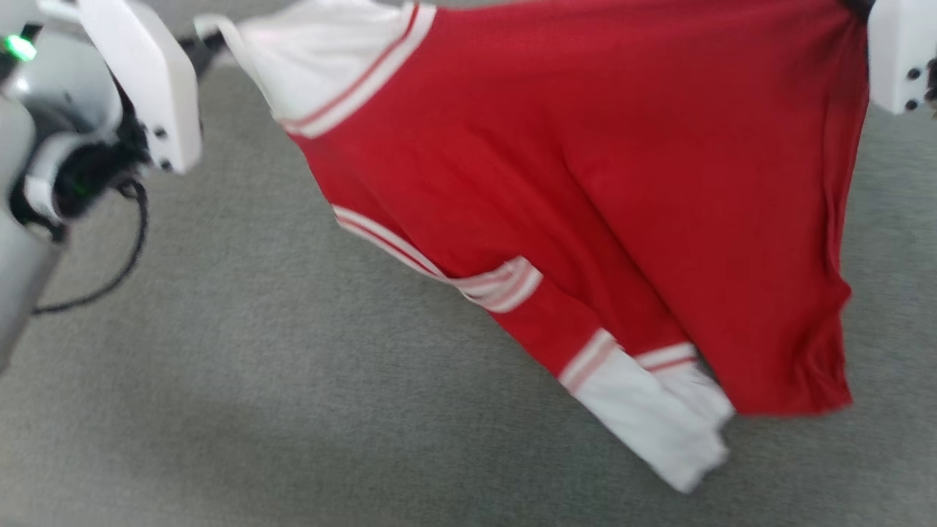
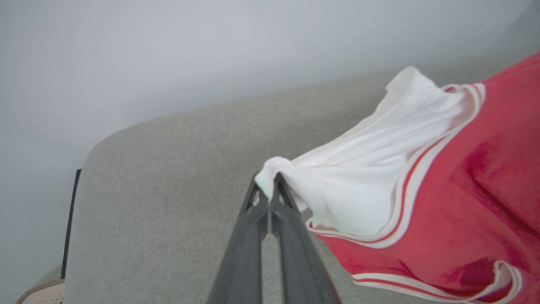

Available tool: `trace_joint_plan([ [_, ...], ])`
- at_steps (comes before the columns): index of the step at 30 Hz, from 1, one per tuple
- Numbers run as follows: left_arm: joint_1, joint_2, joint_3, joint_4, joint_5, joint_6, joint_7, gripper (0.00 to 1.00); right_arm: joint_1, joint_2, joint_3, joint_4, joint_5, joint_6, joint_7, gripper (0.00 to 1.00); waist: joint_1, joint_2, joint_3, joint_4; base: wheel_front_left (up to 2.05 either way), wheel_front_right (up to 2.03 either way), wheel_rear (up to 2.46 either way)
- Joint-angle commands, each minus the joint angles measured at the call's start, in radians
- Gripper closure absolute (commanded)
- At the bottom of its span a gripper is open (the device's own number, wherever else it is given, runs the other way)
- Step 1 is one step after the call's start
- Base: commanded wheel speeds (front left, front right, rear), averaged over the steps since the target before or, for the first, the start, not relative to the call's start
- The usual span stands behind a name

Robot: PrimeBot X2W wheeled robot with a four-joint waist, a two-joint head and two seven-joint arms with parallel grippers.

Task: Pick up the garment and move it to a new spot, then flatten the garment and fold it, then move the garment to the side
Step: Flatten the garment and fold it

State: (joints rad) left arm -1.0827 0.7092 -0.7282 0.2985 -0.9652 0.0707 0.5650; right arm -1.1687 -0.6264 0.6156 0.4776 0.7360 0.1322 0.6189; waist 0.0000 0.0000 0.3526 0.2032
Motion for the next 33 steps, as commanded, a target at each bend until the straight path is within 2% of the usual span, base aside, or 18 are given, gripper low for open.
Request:
trace_joint_plan([
  [1,-0.028,0.012,0.004,0.009,0.024,0.003,0.007,1.0,-0.006,-0.002,-0.016,-0.01,-0.013,-0.003,-0.01,1.0,0.0,0.0,-0.036,-0.037,0.0,0.0,0.0],
  [12,-0.23,-0.004,0.018,0.12,0.08,-0.046,-0.004,1.0,-0.012,0.067,-0.161,-0.092,-0.099,-0.003,0.015,1.0,0.0,0.0,-0.119,-0.11,0.0,0.0,0.0],
  [19,-0.35,-0.063,0.028,0.209,0.122,-0.067,-0.092,1.0,-0.042,0.114,-0.231,-0.08,-0.186,-0.003,-0.013,1.0,0.0,0.0,-0.1,-0.125,0.0,0.0,0.0],
  [23,-0.442,-0.117,0.038,0.284,0.163,-0.065,-0.197,1.0,-0.103,0.16,-0.267,-0.008,-0.272,-0.003,-0.087,1.0,0.0,0.0,-0.052,-0.131,0.0,0.0,0.0],
  [27,-0.558,-0.154,0.046,0.368,0.24,-0.053,-0.357,1.0,-0.193,0.215,-0.306,0.11,-0.377,-0.003,-0.206,1.0,0.0,0.0,0.006,-0.139,0.0,0.0,0.0],
  [33,-0.714,-0.196,0.074,0.482,0.327,-0.052,-0.674,1.0,-0.328,0.278,-0.371,0.266,-0.591,-0.003,-0.515,1.0,0.0,0.0,0.075,-0.136,0.0,0.0,0.0],
])
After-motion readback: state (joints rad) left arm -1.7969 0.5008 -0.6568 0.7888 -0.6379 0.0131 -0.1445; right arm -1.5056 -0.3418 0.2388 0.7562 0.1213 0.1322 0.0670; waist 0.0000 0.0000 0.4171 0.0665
